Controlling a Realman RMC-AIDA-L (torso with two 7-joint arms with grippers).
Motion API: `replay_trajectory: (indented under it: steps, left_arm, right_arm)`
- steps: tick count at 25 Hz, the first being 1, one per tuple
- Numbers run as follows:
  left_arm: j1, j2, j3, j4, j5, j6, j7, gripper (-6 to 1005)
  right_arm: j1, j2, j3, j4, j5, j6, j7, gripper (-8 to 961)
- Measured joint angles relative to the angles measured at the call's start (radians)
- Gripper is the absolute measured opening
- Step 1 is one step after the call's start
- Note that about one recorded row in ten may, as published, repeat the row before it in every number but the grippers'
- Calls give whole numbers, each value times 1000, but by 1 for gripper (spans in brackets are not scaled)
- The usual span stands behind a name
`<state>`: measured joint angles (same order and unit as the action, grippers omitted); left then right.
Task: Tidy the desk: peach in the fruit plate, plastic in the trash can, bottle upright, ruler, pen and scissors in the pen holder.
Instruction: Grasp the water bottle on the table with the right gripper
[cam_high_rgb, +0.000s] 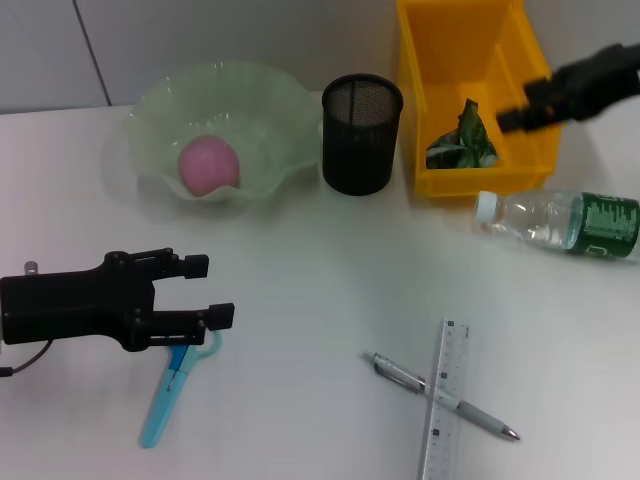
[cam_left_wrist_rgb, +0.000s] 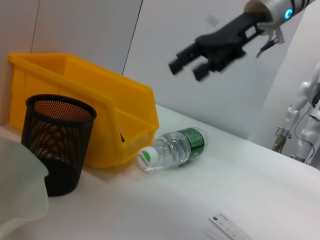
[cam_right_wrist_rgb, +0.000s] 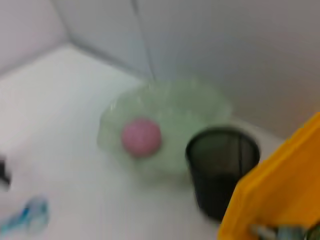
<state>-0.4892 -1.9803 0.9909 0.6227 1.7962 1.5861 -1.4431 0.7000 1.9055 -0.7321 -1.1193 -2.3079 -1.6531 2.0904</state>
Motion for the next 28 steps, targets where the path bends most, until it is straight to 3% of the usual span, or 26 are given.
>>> replay_trajectory:
  steps: [3, 14, 18, 24, 28]
  left_arm:
    - [0, -1, 0, 0, 0, -1, -5, 827]
    - [0, -8, 0, 0, -2, -31, -29, 827]
    - [1, -9, 0, 0, -3, -32, -35, 827]
    - [12, -11, -21, -3, -12, -31, -37, 827]
    - [12, -12, -32, -5, -12, -30, -40, 827]
  right_arm:
    - [13, -19, -70, -43, -80, -80, -13, 731]
    - [60, -4, -241, -124, -344, -145, -42, 731]
    - [71, 8, -279, -125, -454, -146, -66, 731]
    - [77, 47, -287, -117, -585, -92, -136, 732]
    - [75, 55, -286, -84, -604, -39, -174, 732]
